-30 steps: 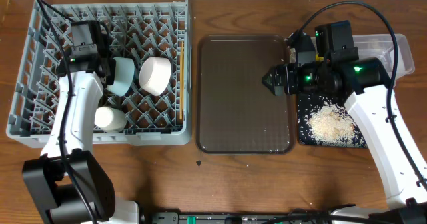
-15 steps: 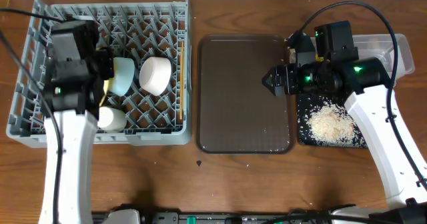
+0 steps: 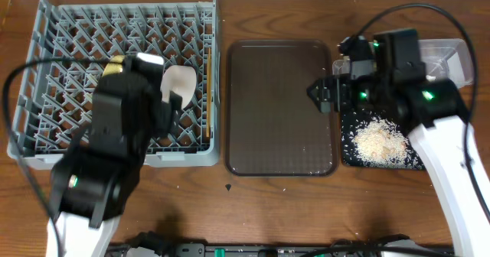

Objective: Sort waste into correct bins and load items into the dishwasher

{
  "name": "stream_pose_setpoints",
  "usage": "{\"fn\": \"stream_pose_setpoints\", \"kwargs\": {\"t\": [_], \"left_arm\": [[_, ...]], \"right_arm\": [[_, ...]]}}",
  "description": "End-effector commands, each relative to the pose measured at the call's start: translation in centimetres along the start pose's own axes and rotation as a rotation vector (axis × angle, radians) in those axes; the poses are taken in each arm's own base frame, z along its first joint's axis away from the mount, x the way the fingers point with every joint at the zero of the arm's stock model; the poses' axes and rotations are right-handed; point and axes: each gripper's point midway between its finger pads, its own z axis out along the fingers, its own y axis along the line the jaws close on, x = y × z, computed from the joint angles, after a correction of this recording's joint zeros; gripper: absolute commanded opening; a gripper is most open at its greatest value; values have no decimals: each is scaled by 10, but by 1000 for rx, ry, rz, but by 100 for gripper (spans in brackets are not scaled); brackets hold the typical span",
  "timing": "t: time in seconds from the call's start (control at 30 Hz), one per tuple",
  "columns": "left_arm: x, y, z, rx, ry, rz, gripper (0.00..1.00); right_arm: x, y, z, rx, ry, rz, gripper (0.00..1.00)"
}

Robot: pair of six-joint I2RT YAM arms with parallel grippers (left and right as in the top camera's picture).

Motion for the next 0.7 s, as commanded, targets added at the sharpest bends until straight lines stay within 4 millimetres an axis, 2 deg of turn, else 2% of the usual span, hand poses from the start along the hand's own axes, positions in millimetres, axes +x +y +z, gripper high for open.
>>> {"fn": "stream_pose_setpoints", "kwargs": {"t": [0.0, 0.1, 0.27, 0.4, 0.5, 0.57, 0.67], "left_arm": [[3, -3, -30, 37, -51, -59, 91], [12, -1, -40, 38, -44, -74, 92], [13, 0, -44, 38, -51, -76, 92], [13, 0, -43, 38, -48, -75, 93], [13, 0, -43, 38, -48, -75, 93], [13, 0, -43, 38, -48, -75, 93], [13, 0, -43, 38, -48, -75, 93]], "right_arm": [[-6, 19, -51, -6, -142, -47, 99], [-6, 30, -81, -20, -227, -78, 99], [-1, 41, -106, -42, -288, -101, 99], [2, 42, -113, -44, -298, -106, 99], [2, 42, -112, -42, -294, -104, 99], [9, 39, -109, -31, -264, -100, 99], [6, 39, -114, -16, -290, -166, 99]]}}
